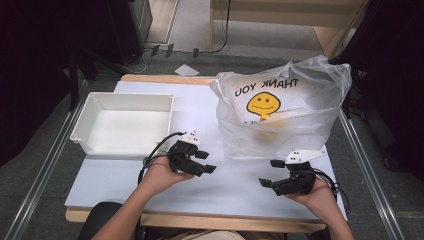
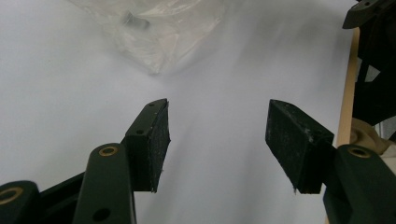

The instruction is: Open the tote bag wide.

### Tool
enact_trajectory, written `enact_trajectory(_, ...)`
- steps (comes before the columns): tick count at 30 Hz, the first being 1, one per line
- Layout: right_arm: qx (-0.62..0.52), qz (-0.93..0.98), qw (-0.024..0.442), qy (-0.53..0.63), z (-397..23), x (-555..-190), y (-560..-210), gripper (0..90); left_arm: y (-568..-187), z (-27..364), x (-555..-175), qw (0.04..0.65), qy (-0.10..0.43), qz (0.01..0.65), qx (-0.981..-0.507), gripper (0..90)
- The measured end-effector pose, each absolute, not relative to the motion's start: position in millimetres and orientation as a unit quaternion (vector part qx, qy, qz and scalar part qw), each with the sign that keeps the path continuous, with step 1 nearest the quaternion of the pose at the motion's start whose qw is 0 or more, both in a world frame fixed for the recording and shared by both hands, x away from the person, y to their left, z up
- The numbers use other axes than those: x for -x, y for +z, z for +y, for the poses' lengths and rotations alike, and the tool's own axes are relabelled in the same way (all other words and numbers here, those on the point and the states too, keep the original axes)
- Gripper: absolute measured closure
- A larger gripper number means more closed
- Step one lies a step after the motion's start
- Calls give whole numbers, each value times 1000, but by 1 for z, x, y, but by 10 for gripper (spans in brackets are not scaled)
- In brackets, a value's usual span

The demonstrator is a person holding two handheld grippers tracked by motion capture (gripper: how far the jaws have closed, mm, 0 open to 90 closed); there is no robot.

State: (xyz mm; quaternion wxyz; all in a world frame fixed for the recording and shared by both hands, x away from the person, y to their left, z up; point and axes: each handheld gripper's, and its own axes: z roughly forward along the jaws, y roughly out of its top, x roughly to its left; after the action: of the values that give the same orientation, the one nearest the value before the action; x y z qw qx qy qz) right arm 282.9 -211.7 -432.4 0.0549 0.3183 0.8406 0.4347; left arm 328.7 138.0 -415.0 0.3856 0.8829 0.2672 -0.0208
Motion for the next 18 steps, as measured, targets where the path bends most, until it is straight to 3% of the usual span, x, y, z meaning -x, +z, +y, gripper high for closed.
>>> enact_trajectory(18,-334,831,57,442,-211,-287,-434,338,-420,143,-334,372,-20,281,-884,410)
